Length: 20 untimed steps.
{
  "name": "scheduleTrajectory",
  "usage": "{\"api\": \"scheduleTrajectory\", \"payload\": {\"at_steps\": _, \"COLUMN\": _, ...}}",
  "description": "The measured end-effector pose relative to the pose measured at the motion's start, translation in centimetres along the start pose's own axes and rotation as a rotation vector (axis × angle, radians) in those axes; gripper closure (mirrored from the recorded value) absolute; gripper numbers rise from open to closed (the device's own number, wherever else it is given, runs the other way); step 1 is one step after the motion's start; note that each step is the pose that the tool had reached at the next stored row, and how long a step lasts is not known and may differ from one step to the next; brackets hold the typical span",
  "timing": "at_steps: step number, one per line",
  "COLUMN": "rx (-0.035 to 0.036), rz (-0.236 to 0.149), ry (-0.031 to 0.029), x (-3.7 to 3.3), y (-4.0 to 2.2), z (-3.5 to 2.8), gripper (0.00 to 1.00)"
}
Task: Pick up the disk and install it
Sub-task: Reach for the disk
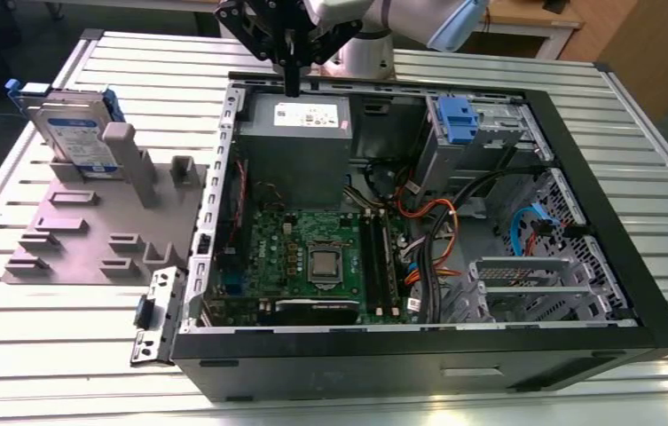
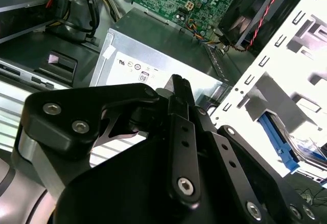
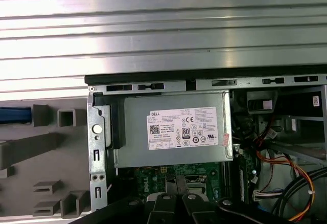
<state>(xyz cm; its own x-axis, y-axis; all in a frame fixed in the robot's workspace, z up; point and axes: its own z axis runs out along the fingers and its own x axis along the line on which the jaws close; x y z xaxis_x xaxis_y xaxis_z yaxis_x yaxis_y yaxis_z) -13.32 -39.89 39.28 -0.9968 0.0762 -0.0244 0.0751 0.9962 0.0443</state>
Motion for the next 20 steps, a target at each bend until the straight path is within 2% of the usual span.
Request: {"api": "scheduleTrajectory", "payload": {"at_steps": 20, "rx": -0.0001, "rz": 0.000, "ry": 0.0002, "x": 0.45, "y": -0.04, "z": 0.13, "gripper": 0.89}}
